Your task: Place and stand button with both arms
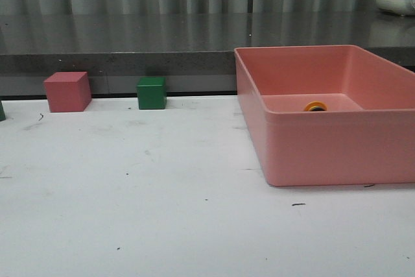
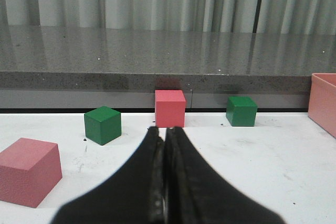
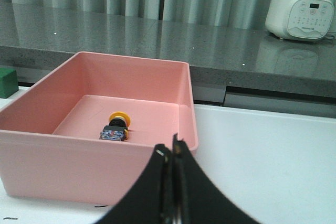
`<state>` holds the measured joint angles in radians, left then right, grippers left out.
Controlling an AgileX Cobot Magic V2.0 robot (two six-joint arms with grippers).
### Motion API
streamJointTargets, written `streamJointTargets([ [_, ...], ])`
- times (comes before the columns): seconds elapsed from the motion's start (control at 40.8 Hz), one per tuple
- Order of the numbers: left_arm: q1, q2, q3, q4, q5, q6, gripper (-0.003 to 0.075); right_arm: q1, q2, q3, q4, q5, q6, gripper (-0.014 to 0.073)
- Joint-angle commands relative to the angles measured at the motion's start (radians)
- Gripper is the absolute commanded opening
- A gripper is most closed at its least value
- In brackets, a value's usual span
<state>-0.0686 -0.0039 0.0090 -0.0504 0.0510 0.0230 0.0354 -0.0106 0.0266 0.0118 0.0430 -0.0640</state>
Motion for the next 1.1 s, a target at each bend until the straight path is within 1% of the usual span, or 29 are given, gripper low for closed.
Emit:
streamJointTargets([
  [0.0,0.000,-0.021,0.015,-0.010,-0.087,-0.005,-0.0020,-0.002,-0.018,-0.003,0.005,-0.088,-0.006,-0.0068],
  [0.662,0.000,-0.021,0.015,-0.010,-0.087,-0.005,-0.0020,-0.002,-0.018,-0.003,0.005,-0.089,-0.006,-0.0068],
  [0.76,0.000,-0.021,0.015,-0.010,-0.094,-0.005,-0.0020,-0.002,-0.018,-0.003,0.005,-0.089,-0.006,-0.0068],
  [0.809,0.000,-0.021,0.015,-0.010,-0.119,-0.005,-0.0020,-0.002,-0.018,-0.003,0.005,-0.089,-0.006,-0.0068],
  [0.907,0.000,-0.021,0.013,-0.011,-0.173,-0.005,-0.0020,-0.002,-0.018,-0.003,0.005,-0.125,-0.006,-0.0068],
  [0.98,0.000,-0.021,0.004,-0.045,-0.216,-0.005,-0.0020,-0.002,-0.018,-0.003,0.005,-0.164,-0.006,-0.0068],
  [1.078,0.000,-0.021,-0.047,-0.095,-0.197,-0.005,-0.0020,-0.002,-0.018,-0.033,0.005,-0.200,-0.006,-0.0068],
])
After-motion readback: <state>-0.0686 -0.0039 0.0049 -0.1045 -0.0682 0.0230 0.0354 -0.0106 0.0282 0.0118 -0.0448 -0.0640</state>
